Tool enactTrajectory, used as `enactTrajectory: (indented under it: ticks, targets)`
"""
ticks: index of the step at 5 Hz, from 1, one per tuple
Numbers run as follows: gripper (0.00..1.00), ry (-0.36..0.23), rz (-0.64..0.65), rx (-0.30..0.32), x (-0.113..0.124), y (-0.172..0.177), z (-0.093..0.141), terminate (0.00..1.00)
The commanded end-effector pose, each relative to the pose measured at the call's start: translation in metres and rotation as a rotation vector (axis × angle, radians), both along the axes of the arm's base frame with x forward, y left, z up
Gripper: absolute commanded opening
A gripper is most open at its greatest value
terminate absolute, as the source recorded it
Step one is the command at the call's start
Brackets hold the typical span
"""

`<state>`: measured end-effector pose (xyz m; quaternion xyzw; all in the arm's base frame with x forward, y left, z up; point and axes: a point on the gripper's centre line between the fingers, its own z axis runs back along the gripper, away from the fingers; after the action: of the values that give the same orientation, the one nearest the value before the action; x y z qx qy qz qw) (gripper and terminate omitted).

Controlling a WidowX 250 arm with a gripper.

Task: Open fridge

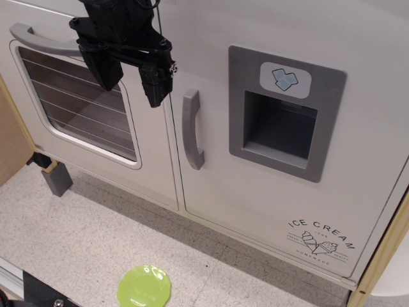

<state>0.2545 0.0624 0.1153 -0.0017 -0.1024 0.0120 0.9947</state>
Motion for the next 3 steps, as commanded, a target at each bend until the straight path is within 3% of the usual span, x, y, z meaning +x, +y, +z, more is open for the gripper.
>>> enactTrajectory:
  ticks: [1, 2, 3]
  targets:
    - [1.00, 0.000, 0.000, 0.000, 0.000, 0.000, 0.000, 0.00]
    - [1.00, -0.068, 0.052, 0.061, 0.013, -0.015, -0.030, 0.00]
    - [1.00, -0.096, 0.052, 0.079, 0.032, -0.016, -0.045, 0.00]
